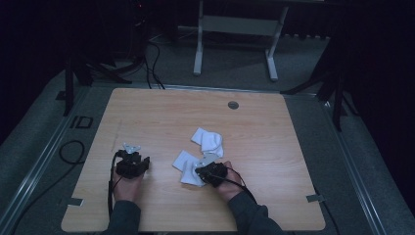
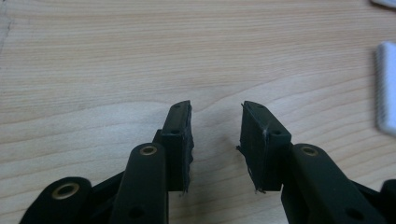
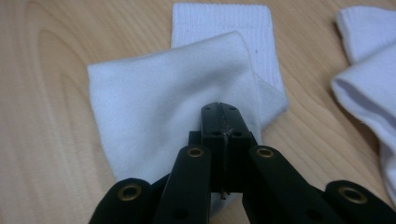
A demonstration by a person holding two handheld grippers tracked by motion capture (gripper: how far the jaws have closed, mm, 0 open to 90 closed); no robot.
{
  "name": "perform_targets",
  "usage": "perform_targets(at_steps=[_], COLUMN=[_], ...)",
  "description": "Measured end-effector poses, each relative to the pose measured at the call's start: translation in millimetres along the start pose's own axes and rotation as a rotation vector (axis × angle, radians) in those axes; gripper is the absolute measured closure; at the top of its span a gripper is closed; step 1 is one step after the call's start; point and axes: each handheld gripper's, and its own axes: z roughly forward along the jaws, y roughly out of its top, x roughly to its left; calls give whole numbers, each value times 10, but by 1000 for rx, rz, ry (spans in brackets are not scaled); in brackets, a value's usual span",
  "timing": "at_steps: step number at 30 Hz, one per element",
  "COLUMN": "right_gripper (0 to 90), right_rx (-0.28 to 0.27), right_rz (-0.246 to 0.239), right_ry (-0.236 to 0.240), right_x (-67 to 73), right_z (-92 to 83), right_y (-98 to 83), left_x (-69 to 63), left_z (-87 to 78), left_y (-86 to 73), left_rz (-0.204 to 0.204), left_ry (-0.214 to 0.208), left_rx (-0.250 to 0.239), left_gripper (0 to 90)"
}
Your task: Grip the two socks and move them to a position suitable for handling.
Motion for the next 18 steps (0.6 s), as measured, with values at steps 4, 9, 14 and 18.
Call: perform_targets(at_steps=[4, 9, 14, 18], right_gripper=[900, 900, 900, 900], right_rx=[-4, -11, -17, -21], right_rz=[-14, -39, -57, -77], right_ry=[21, 44, 62, 75], right_x=[48, 114, 166, 204], right_z=[-4, -14, -23, -27], right_y=[-2, -8, -15, -17], left_x=[-50, -166, -280, -375], left_z=[-32, -86, -129, -158], left_y=[3, -1, -2, 4], left_rz=[25, 71, 119, 149], left_ry=[-18, -62, -111, -147], left_rx=[-8, -25, -35, -43], left_gripper=[638, 647, 657, 673])
